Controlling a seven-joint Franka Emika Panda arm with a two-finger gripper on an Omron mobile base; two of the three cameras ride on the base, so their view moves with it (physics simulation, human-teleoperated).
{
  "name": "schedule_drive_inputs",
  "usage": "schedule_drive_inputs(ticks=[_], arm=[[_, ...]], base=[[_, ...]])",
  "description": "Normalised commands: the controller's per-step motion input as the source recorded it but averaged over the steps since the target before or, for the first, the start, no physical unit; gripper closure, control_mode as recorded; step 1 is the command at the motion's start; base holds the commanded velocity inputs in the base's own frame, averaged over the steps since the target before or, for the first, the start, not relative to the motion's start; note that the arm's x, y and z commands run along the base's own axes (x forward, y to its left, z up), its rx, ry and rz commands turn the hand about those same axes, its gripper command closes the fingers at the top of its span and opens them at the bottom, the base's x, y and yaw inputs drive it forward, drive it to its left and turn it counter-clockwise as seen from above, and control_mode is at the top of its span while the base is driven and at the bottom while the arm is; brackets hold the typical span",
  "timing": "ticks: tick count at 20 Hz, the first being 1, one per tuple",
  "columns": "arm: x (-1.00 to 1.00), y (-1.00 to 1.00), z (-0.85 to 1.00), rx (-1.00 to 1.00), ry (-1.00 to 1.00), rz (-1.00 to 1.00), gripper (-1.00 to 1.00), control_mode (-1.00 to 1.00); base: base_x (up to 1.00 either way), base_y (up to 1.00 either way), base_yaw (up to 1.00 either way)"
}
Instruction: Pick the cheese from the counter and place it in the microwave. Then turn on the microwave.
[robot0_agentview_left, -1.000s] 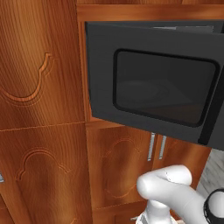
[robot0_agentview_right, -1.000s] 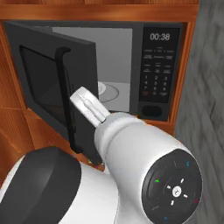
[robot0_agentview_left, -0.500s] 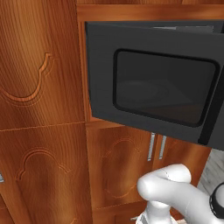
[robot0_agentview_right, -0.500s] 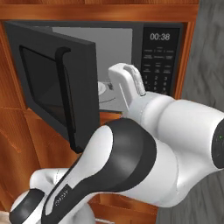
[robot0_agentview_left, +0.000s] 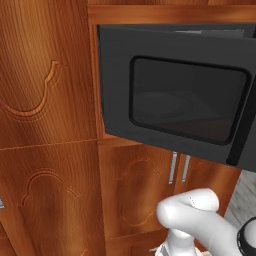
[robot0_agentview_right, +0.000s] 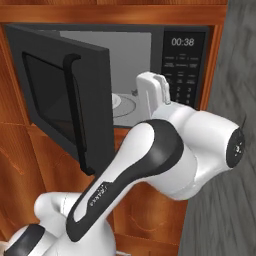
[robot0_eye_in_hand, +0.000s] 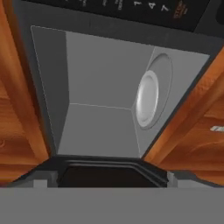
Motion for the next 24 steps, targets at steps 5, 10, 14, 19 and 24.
schedule_drive_inputs(ticks=[5, 10, 14, 19, 24], arm=[[0.54, 0.13, -0.18, 0.11, 0.00, 0.03, -1.00, -1.00], [0.04, 0.22, -0.07, 0.04, -0.01, 0.07, -1.00, -1.00], [-0.52, 0.36, 0.00, 0.00, -0.13, 0.07, -1.00, -1.00], [-0.61, 0.40, 0.00, 0.00, -0.11, 0.08, -1.00, -1.00], [-0.24, 0.53, 0.00, 0.00, -0.02, 0.11, -1.00, -1.00]], base=[[0.00, 0.00, 0.00], [0.00, 0.00, 0.00], [0.00, 0.00, 0.00], [0.00, 0.00, 0.00], [0.00, 0.00, 0.00]])
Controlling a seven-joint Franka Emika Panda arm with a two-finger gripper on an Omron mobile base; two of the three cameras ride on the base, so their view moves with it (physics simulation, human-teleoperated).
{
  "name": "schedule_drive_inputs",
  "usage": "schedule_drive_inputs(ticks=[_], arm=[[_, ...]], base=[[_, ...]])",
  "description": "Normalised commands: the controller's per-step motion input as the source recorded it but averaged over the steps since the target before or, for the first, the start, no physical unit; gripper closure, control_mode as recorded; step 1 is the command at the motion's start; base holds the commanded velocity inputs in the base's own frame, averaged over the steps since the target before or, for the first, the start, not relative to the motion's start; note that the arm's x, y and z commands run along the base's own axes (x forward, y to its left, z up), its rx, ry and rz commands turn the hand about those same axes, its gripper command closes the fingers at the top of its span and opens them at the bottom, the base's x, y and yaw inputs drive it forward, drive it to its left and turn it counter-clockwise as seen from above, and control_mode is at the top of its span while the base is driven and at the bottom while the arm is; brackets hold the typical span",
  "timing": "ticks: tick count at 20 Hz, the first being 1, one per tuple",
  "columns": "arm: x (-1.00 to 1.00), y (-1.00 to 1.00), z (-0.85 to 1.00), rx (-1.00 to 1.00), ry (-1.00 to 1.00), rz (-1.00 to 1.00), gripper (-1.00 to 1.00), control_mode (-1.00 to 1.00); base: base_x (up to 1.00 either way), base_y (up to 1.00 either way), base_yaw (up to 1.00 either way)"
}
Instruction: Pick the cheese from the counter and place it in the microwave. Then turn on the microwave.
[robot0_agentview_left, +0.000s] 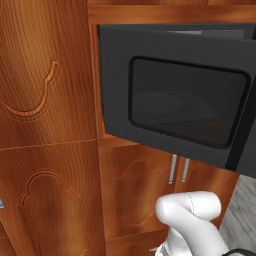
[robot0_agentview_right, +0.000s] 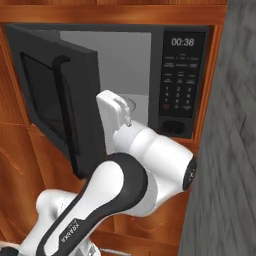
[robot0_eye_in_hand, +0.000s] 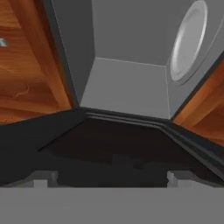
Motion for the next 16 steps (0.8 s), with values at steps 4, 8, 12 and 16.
schedule_drive_inputs(ticks=[4, 8, 12, 16], arm=[[-0.23, 0.61, 0.00, 0.00, 0.00, 0.13, -1.00, -1.00], [-0.62, 0.63, 0.00, 0.00, 0.00, 0.14, -1.00, -1.00], [-0.76, 0.63, 0.00, 0.00, 0.00, 0.16, -1.00, -1.00], [-0.52, 0.62, 0.00, 0.00, 0.02, 0.19, -1.00, -1.00]], base=[[0.00, 0.00, 0.00], [0.00, 0.00, 0.00], [0.00, 0.00, 0.00], [0.00, 0.00, 0.00]])
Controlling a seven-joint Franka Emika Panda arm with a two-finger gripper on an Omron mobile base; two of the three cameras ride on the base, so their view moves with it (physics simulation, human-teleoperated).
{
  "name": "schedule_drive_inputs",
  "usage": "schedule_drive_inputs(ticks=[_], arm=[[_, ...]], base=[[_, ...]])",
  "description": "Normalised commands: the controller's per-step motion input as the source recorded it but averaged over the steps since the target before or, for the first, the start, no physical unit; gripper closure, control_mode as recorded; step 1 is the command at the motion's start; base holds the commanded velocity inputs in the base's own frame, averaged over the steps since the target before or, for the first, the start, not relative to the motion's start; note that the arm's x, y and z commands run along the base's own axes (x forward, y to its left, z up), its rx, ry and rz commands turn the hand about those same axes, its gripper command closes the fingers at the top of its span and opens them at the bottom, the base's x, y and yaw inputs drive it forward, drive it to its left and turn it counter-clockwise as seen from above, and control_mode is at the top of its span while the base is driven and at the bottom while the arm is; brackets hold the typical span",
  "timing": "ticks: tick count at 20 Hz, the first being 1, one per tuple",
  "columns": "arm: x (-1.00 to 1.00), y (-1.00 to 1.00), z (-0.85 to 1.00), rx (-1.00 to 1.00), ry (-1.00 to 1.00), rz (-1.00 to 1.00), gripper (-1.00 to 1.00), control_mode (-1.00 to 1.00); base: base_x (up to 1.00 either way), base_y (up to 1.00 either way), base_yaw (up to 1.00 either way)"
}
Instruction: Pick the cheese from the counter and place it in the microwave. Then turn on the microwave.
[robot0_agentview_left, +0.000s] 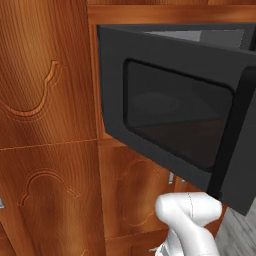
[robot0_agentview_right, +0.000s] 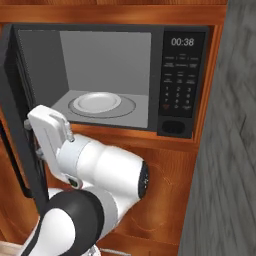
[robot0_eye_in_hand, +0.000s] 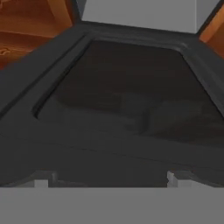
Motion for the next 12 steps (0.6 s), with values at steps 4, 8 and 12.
schedule_drive_inputs(ticks=[4, 8, 12], arm=[[-0.37, 0.64, 0.00, 0.00, 0.04, 0.22, -1.00, -1.00], [-0.28, 0.66, 0.00, 0.00, 0.07, 0.24, -1.00, -1.00], [-0.27, 0.72, 0.00, 0.00, 0.06, 0.27, -1.00, -1.00]], base=[[0.00, 0.00, 0.00], [0.00, 0.00, 0.00], [0.00, 0.00, 0.00]])
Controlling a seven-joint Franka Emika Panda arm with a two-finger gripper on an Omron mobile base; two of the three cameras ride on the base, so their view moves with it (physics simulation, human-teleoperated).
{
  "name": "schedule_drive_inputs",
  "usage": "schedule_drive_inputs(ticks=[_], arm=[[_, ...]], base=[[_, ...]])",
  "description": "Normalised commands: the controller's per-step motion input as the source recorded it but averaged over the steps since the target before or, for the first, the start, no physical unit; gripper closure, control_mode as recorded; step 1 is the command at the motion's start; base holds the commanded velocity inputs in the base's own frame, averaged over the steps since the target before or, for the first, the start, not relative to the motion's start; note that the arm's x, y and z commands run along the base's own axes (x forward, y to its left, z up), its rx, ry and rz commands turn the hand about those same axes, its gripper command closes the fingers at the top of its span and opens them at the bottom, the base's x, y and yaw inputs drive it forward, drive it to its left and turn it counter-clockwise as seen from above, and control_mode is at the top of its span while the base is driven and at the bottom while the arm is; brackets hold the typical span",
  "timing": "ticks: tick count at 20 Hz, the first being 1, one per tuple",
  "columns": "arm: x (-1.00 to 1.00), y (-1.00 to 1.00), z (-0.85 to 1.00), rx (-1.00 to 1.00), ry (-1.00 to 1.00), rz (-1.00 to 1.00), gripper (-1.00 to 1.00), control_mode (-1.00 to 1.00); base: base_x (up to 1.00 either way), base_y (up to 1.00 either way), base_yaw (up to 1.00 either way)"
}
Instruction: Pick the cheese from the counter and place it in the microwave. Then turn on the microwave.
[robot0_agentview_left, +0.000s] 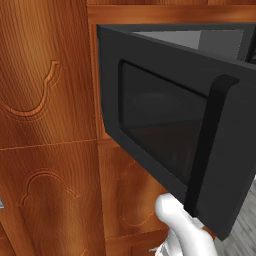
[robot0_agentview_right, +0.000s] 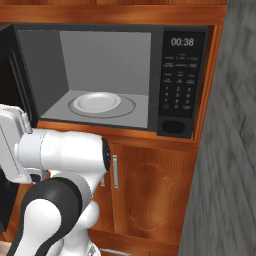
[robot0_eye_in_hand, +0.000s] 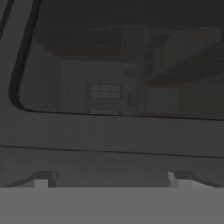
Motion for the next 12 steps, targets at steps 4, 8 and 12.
schedule_drive_inputs(ticks=[4, 8, 12], arm=[[-0.35, 0.81, 0.00, 0.00, 0.02, 0.25, -1.00, -1.00], [-0.42, 0.83, 0.00, 0.00, 0.00, 0.19, -1.00, -1.00], [-0.47, 0.60, 0.00, 0.00, -0.11, 0.10, -1.00, -1.00]], base=[[0.00, 0.00, 0.00], [0.00, 0.00, 0.00], [0.00, 0.00, 0.00]])
